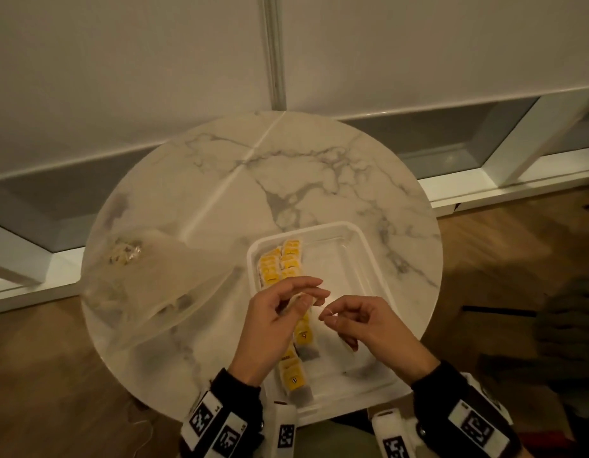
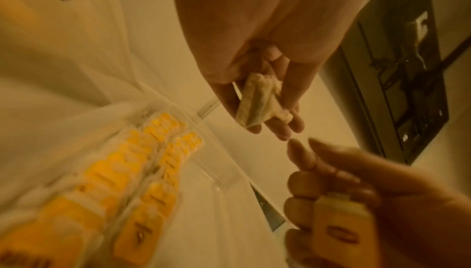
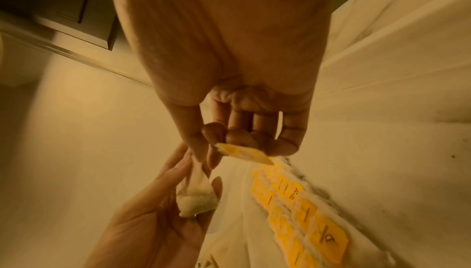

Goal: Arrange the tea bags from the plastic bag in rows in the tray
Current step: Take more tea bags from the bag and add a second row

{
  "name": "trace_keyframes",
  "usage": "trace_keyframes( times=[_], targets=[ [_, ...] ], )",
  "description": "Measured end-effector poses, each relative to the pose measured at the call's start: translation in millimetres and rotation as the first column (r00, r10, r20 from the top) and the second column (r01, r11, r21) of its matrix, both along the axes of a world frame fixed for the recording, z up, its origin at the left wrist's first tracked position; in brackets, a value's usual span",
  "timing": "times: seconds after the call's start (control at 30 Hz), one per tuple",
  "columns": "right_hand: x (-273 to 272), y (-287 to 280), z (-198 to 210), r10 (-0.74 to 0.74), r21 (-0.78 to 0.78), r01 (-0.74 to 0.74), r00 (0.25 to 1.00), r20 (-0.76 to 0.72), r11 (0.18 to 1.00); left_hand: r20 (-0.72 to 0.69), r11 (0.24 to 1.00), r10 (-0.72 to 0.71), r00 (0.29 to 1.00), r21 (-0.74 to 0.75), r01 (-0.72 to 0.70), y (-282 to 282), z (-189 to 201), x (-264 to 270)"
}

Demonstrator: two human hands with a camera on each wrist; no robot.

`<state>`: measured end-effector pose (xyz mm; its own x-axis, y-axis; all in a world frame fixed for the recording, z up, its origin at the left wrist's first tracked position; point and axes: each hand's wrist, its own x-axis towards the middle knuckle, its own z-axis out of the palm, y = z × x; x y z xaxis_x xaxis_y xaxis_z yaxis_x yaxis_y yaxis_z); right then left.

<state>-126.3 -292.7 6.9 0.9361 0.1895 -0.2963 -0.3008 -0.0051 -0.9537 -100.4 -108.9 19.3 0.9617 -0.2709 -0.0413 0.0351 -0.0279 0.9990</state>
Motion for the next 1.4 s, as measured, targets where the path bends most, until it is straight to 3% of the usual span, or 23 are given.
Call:
trace_keyframes(
  times=[0.13,0.33,0.57,0.7,0.87,0.93,1.03,1.1,1.23,1.4],
  targets=[
    [-0.1,-9.9,-3.8,-0.066,-0.022,0.066,0.998,0.000,0.998,-0.052,0.997,0.004,0.999,-0.078,-0.008,-1.2,1.9,-2.7],
    [-1.1,-14.2,-5.9,-0.071,-0.048,0.073,0.997,0.024,0.996,-0.023,0.998,0.038,0.999,0.050,-0.037,-0.2,-4.2,-4.4],
    [-5.5,2.7,-14.5,0.075,-0.023,-0.076,0.997,-0.025,0.997,-0.077,0.993,0.116,0.990,0.023,-0.115,-4.2,-15.8,-10.6],
    [-7.1,9.7,-19.1,0.069,-0.050,-0.069,0.998,0.006,0.996,-0.101,0.991,0.131,0.986,-0.014,-0.133,-2.8,-17.9,-10.9],
    [-8.9,4.1,-23.3,0.063,-0.228,-0.045,0.996,0.070,0.973,0.009,0.972,0.157,0.988,0.174,-0.156,8.8,-18.1,-9.8],
    [-10.2,1.6,-23.7,0.046,-0.296,-0.018,0.995,0.090,0.955,-0.024,0.963,0.122,0.992,0.246,-0.112,14.8,-18.5,-9.2],
    [-11.6,1.8,-21.6,0.047,-0.359,-0.002,0.992,0.117,0.933,-0.255,0.981,-0.026,0.967,0.182,0.074,13.7,-17.4,-12.0],
    [-12.4,4.3,-20.2,0.069,-0.386,-0.013,0.989,0.133,0.922,-0.308,0.972,-0.090,0.947,0.178,0.150,9.9,-17.4,-15.2],
    [-13.6,7.5,-21.9,0.134,-0.405,-0.073,0.983,0.124,0.911,-0.259,0.960,-0.113,0.959,0.221,0.173,8.8,-19.3,-16.8],
    [-13.6,-4.5,-21.3,0.241,-0.292,-0.251,0.968,-0.071,0.923,-0.141,0.927,-0.068,0.988,0.357,0.115,15.6,-21.2,-13.9]
  ],
)
